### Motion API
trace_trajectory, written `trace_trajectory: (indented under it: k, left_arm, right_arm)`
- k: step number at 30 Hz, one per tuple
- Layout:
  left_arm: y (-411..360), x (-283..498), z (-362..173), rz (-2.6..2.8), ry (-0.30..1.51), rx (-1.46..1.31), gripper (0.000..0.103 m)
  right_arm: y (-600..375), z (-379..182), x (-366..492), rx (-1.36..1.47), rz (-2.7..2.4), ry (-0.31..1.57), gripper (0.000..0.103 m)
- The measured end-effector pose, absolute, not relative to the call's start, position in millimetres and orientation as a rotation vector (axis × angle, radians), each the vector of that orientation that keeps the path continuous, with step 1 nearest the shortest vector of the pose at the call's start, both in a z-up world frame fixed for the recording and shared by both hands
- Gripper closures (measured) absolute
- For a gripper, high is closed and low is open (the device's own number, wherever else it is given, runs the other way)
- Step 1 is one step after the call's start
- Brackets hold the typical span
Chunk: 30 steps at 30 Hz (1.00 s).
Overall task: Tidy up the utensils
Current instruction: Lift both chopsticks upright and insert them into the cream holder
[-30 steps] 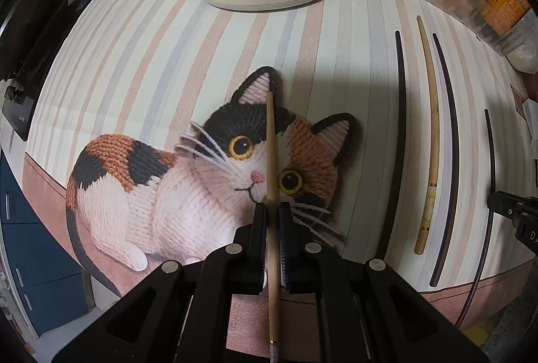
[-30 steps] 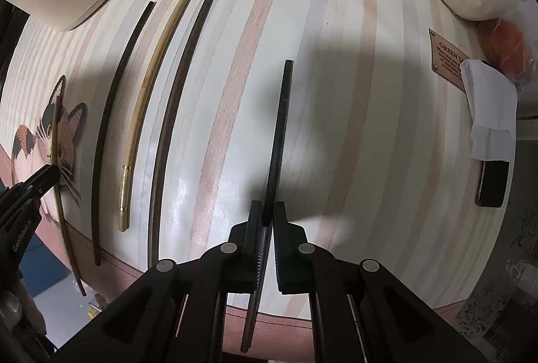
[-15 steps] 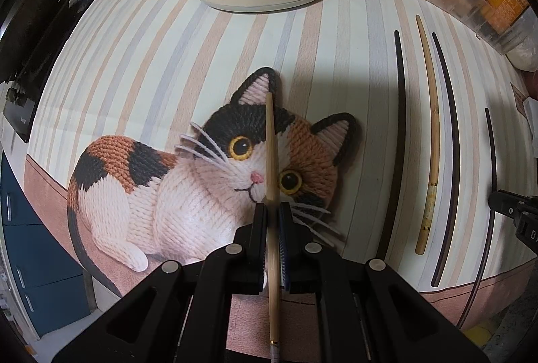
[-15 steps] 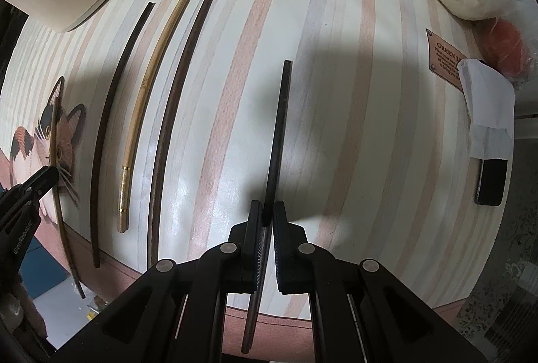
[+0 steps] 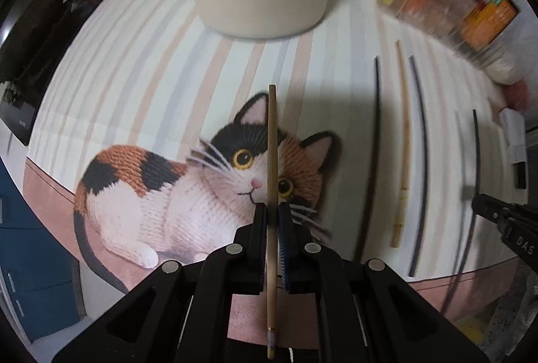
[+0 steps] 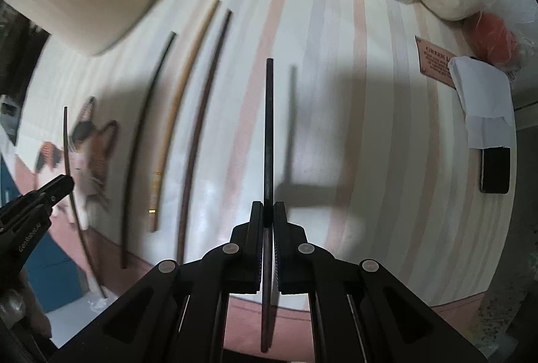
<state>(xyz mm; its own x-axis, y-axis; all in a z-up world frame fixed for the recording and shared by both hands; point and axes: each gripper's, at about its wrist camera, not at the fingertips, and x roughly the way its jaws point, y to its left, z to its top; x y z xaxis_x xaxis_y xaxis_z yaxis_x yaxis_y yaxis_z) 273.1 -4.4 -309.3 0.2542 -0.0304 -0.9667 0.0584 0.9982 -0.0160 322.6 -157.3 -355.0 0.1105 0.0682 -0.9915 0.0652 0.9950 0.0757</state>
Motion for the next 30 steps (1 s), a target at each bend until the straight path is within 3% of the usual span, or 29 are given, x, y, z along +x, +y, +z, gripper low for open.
trace_trajectory:
  k: [12, 30]
  left_arm:
    - [4.3, 271.2, -219.0, -0.112, 1.097, -0.059, 0.099]
    - [33.0, 333.0, -11.9, -0.13, 0.649, -0.155, 0.099]
  right_arm:
    - [-136.9, -275.2, 322.4, 0.183, 0.091, 1.245, 0.098]
    - [-98.0, -47.7, 408.3, 0.149, 0.248, 0.711, 0.098]
